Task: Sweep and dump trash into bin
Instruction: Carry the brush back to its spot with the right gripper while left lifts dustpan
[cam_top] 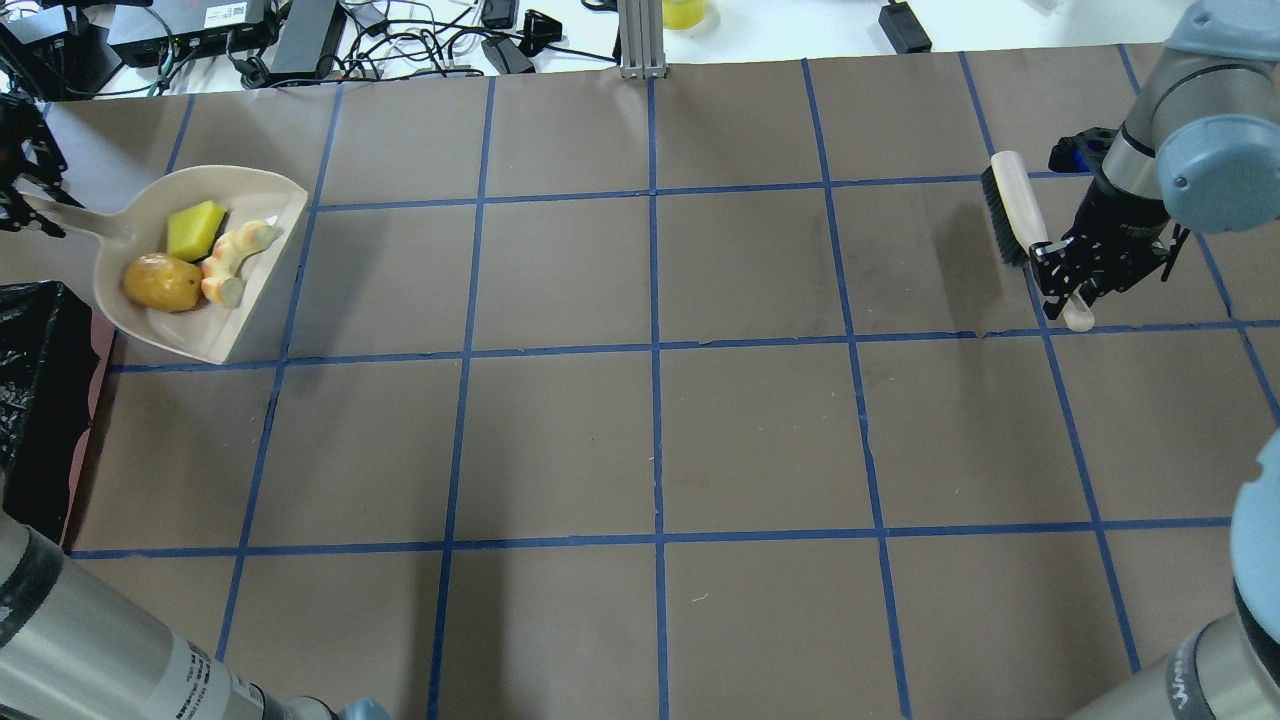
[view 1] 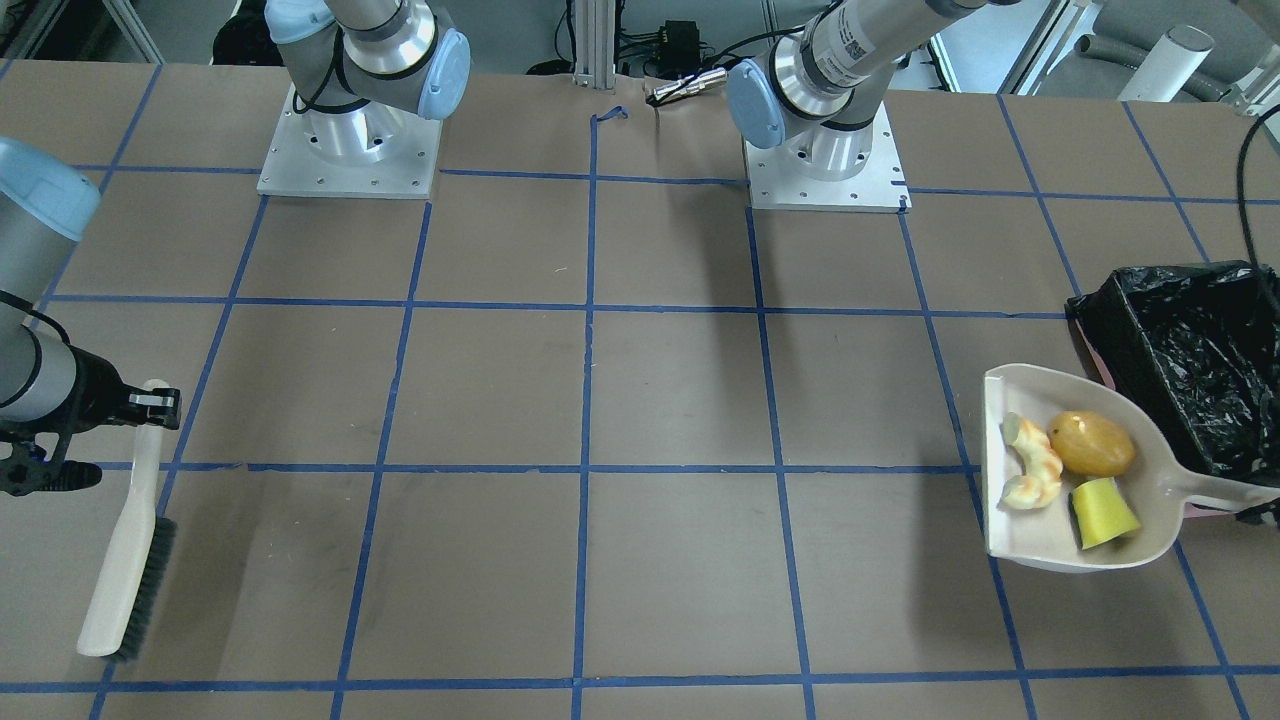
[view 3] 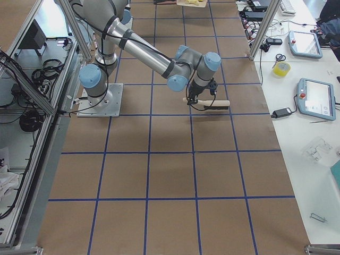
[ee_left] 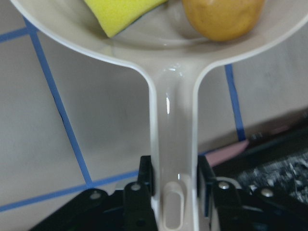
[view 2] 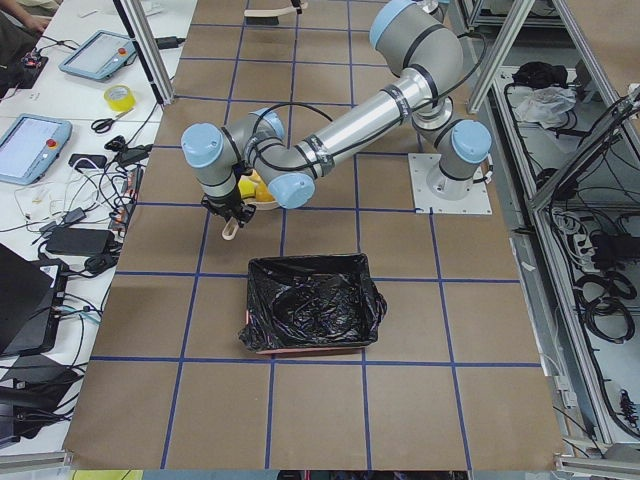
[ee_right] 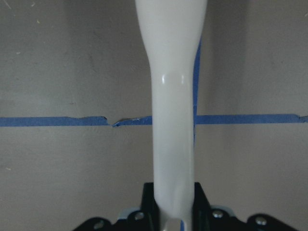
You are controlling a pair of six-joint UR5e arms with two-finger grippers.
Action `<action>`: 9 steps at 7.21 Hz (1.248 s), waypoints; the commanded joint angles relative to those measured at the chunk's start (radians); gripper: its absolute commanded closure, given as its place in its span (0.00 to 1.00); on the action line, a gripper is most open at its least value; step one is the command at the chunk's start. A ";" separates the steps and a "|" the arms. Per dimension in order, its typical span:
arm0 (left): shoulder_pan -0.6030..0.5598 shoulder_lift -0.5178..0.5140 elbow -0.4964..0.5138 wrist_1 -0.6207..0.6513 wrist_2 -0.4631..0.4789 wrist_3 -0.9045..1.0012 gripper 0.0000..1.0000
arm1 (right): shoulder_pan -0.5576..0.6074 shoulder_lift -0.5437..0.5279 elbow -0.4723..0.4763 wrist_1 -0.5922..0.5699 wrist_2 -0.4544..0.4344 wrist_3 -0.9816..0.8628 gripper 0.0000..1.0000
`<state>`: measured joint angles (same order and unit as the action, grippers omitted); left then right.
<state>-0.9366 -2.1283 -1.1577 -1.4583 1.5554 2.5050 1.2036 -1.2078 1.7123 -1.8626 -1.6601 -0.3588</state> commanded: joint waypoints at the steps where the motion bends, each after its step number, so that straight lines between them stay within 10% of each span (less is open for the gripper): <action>1: 0.117 -0.021 0.143 -0.071 0.006 0.243 0.96 | -0.001 0.013 0.018 -0.020 -0.009 -0.003 1.00; 5: 0.260 -0.076 0.240 -0.038 -0.008 0.472 1.00 | -0.001 0.013 0.021 -0.012 -0.024 0.007 1.00; 7: 0.283 -0.105 0.266 0.042 0.008 0.666 1.00 | -0.001 0.014 0.021 -0.015 -0.055 0.009 0.10; 9: 0.282 -0.114 0.265 0.105 0.084 0.737 1.00 | -0.001 0.005 0.017 -0.023 -0.055 0.027 0.01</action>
<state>-0.6565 -2.2353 -0.8930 -1.3904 1.6002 3.1888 1.2026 -1.1965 1.7323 -1.8798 -1.7130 -0.3442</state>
